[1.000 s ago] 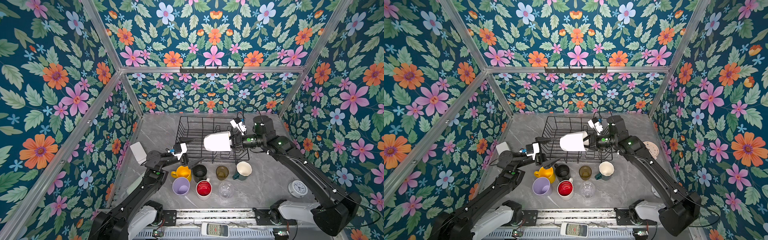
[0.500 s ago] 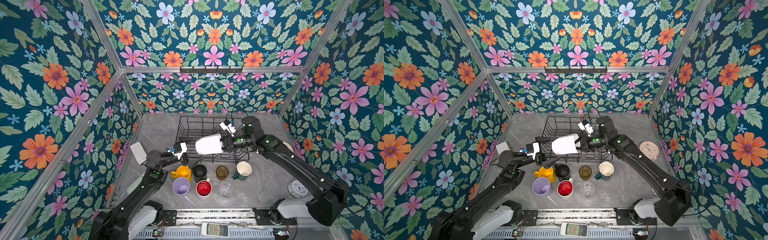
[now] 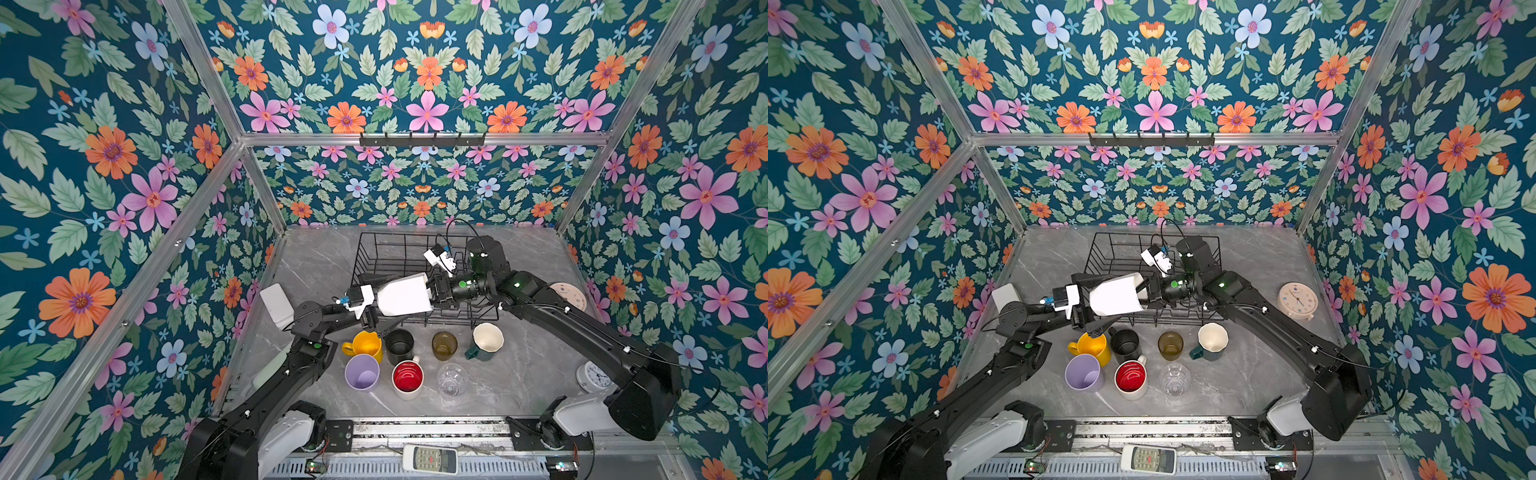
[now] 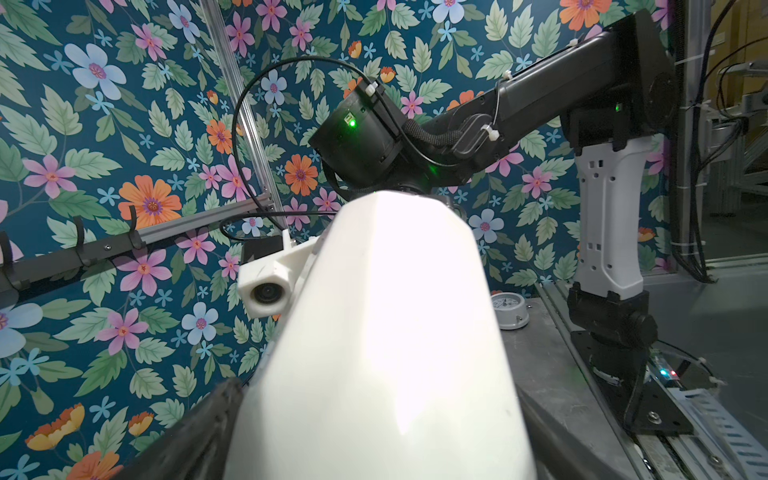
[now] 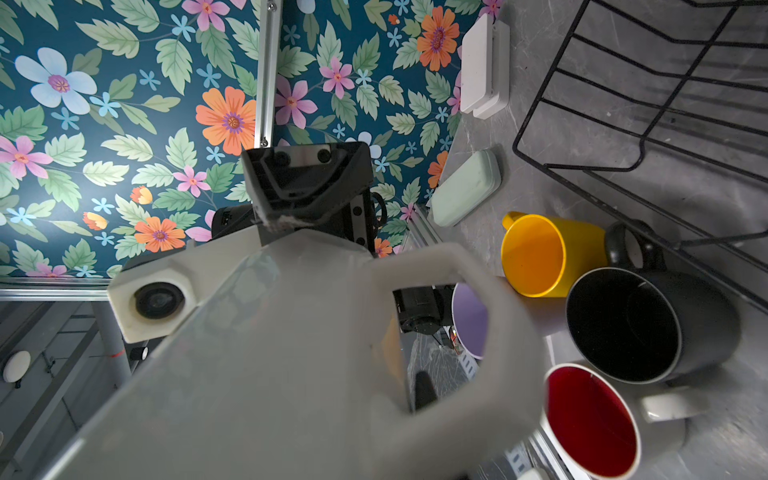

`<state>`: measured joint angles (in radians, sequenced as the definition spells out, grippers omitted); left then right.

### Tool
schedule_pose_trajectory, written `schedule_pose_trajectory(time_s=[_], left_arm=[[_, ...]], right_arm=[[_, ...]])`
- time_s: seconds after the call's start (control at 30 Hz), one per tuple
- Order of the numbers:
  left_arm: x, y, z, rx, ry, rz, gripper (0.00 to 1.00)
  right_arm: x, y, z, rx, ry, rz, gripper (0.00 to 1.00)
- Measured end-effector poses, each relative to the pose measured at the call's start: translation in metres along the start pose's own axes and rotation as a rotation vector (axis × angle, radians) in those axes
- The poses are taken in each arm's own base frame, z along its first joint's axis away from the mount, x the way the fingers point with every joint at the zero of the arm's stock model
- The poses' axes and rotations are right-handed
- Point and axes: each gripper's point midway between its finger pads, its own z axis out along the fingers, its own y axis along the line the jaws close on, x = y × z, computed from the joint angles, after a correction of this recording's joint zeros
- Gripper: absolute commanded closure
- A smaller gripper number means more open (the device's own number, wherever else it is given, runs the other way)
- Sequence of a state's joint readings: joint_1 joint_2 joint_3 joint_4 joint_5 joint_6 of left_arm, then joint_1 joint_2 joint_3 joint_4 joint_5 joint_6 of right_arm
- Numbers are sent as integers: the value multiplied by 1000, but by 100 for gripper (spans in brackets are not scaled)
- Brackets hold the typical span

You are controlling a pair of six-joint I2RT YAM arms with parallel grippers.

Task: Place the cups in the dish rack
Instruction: 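Close the left gripper on the mug and open the right gripper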

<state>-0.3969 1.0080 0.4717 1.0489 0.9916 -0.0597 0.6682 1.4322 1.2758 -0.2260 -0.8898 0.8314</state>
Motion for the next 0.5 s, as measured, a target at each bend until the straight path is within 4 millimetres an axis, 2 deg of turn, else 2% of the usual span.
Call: schedule_pose_trajectory(time_s=[0.5], left_arm=[[-3, -5, 0, 39, -20, -22, 6]], right_arm=[[2, 4, 17, -43, 34, 2, 100]])
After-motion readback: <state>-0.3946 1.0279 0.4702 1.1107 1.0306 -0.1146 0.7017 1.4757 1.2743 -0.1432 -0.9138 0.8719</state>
